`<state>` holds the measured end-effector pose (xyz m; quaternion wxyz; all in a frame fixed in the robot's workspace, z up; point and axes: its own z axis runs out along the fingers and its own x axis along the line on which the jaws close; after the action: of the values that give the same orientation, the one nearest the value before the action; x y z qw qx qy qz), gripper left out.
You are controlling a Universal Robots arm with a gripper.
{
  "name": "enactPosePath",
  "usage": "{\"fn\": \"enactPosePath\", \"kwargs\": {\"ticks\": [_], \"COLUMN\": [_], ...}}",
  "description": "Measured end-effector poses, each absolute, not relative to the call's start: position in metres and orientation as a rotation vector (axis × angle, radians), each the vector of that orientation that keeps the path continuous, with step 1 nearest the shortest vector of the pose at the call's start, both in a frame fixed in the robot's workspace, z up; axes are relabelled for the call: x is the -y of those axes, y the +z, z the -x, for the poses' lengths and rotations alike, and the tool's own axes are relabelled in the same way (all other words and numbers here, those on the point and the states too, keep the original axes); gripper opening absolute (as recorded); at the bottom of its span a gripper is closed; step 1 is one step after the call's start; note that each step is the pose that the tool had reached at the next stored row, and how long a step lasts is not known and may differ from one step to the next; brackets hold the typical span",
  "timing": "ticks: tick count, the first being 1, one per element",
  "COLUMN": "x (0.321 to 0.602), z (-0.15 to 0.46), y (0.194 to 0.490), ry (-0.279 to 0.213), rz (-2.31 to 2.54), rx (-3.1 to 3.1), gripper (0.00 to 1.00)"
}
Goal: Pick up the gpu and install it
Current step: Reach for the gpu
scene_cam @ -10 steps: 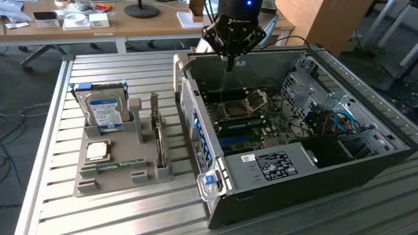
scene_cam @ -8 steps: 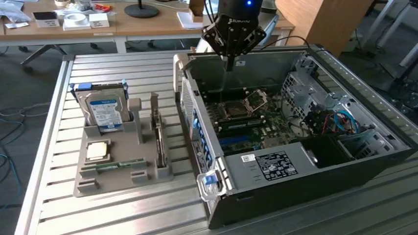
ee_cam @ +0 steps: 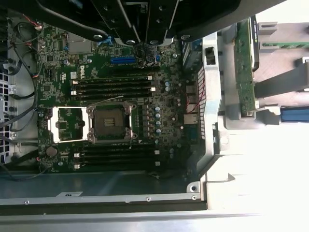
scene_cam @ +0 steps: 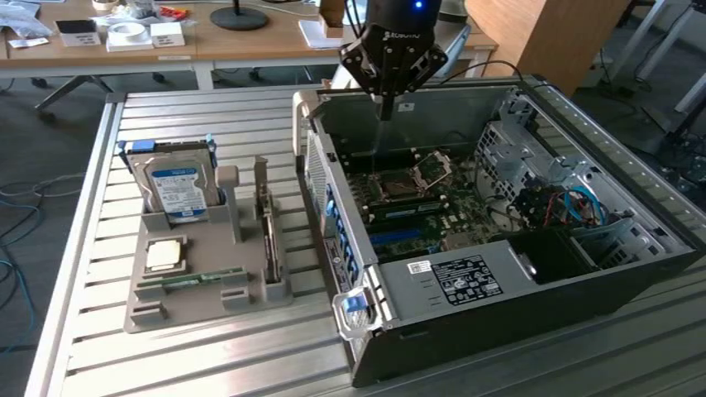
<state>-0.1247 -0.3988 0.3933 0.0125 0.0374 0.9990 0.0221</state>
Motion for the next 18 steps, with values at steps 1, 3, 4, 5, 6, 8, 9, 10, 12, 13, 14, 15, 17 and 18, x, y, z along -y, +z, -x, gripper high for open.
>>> {"fn": "enactPosePath", "kwargs": {"ticks": [1, 3, 4, 5, 6, 8, 9, 10, 12, 13, 14, 15, 17, 18], "x": [0.399, 0.399, 0.399, 0.399, 0.399, 0.399, 0.399, 0.399, 0.399, 0.399, 0.399, 0.399, 0.399, 0.399], "z": [0.126, 0.127, 0.128, 0.129, 0.130, 0.132, 0.132, 0.133, 0.135, 0.136, 0.136, 0.137, 0.138, 0.139], "y": [0.393, 0.393, 0.393, 0.393, 0.393, 0.393, 0.393, 0.393, 0.393, 0.393, 0.393, 0.393, 0.393, 0.393], "ry": [0.069, 0.069, 0.069, 0.069, 0.069, 0.069, 0.069, 0.069, 0.069, 0.069, 0.069, 0.069, 0.069, 0.069], "rz": [-0.117, -0.117, -0.117, -0.117, -0.117, -0.117, -0.117, -0.117, -0.117, -0.116, -0.117, -0.117, -0.116, -0.117], "rx": [-3.114, -3.114, -3.114, -3.114, -3.114, -3.114, -3.114, -3.114, -3.114, -3.114, -3.114, -3.114, -3.114, -3.114], "gripper": [0.11, 0.11, 0.11, 0.11, 0.11, 0.11, 0.11, 0.11, 0.11, 0.11, 0.11, 0.11, 0.11, 0.11]}}
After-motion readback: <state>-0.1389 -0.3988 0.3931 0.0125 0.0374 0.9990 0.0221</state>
